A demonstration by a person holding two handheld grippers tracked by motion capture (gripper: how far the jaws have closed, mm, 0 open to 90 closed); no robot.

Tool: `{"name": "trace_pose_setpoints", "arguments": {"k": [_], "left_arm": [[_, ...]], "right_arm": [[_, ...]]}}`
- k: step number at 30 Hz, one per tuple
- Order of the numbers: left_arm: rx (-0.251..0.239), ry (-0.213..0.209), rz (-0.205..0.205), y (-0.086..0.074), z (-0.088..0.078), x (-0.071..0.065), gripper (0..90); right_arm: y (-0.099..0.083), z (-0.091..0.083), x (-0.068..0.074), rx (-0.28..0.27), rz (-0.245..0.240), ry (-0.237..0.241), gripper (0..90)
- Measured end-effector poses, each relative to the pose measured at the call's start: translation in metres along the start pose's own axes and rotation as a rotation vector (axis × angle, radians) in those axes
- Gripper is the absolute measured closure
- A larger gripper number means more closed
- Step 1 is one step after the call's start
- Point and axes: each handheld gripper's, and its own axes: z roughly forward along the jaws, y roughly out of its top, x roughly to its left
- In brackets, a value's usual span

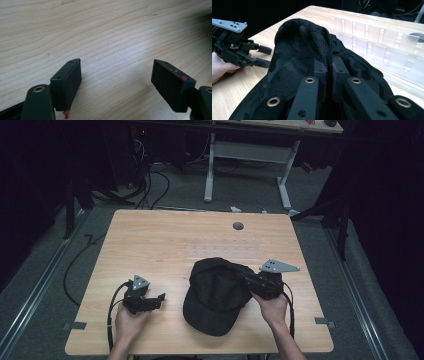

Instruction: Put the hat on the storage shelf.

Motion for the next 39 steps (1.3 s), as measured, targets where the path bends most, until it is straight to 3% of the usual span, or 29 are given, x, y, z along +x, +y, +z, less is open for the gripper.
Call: {"name": "trace_pose_setpoints", "arguments": {"k": [4, 13, 17, 27, 39], "left_arm": [[-0.025, -0.066, 0.017, 0.004, -0.006, -0.008, 22.9], [-0.075, -0.257, 0.061, 0.021, -0.019, -0.029, 20.4], [-0.082, -0.315, 0.080, 0.028, -0.022, -0.037, 19.9], [-0.054, -0.424, 0.130, 0.043, -0.017, -0.055, 19.5], [-0.006, -0.500, 0.164, 0.056, -0.007, -0.067, 19.2]], "right_arm": [[0.001, -0.003, 0.000, -0.009, -0.008, 0.003, 84.7], [0.000, -0.004, 0.000, -0.022, -0.023, 0.019, 84.7], [0.001, -0.006, 0.000, -0.031, -0.028, 0.024, 84.7], [0.002, -0.011, -0.002, -0.047, -0.035, 0.039, 84.6], [0.006, -0.014, -0.001, -0.064, -0.056, 0.085, 84.6]]}}
